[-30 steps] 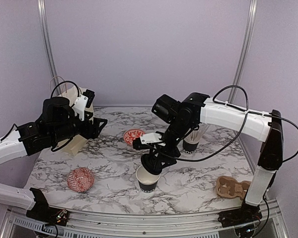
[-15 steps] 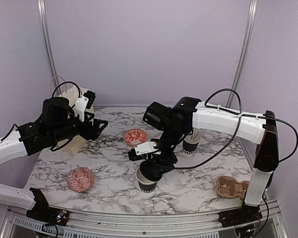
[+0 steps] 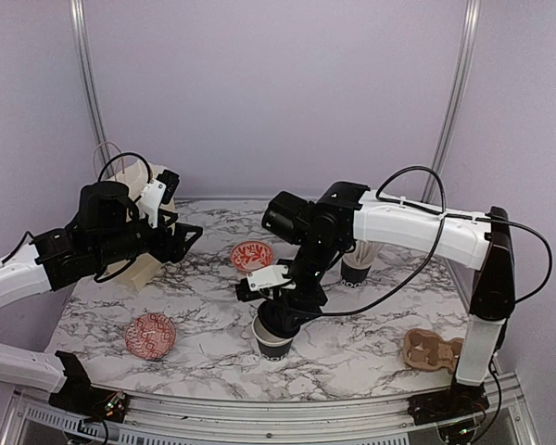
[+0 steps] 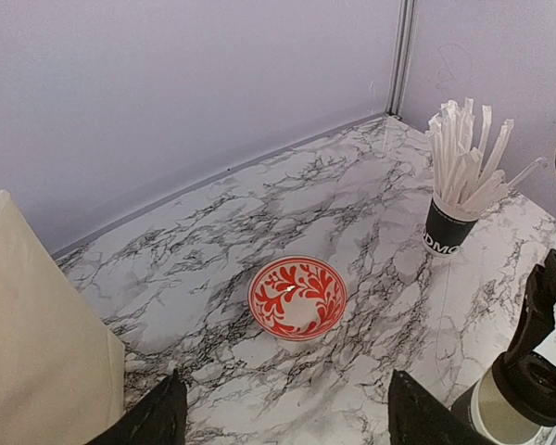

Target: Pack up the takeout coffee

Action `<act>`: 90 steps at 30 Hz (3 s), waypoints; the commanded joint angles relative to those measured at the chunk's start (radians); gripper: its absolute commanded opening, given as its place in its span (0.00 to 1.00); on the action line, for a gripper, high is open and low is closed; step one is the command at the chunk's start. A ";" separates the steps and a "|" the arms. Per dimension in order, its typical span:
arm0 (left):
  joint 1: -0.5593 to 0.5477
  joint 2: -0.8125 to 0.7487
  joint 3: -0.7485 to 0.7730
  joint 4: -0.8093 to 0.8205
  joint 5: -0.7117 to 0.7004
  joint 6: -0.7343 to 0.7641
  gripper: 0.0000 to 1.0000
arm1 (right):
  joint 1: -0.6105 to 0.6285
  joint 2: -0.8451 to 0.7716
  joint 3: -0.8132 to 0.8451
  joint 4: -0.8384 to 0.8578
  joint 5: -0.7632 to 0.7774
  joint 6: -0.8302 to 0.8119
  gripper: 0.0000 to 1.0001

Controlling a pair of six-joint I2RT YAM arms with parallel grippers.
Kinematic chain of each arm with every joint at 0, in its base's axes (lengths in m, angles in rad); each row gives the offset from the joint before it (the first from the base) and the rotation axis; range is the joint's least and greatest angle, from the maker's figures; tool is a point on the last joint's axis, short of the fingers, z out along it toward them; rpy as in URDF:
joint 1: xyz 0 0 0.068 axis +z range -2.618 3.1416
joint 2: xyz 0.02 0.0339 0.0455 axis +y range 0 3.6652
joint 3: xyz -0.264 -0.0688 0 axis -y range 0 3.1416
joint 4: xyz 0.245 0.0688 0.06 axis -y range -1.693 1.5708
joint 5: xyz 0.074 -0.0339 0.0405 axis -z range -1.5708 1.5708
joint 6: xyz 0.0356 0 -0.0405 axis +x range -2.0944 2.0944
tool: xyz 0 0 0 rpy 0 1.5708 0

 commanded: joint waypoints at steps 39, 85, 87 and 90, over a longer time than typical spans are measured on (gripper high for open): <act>-0.025 0.166 0.203 -0.288 0.103 -0.299 0.65 | 0.003 -0.189 -0.067 0.125 0.050 0.116 0.90; -0.328 0.368 -0.020 0.005 0.256 -1.066 0.30 | -0.267 -0.356 -0.738 0.731 -0.517 0.597 0.41; -0.328 0.372 -0.024 0.004 0.263 -1.066 0.30 | -0.267 -0.338 -0.734 0.735 -0.544 0.605 0.41; -0.328 0.378 -0.030 0.003 0.271 -1.066 0.30 | -0.267 -0.307 -0.721 0.734 -0.572 0.617 0.42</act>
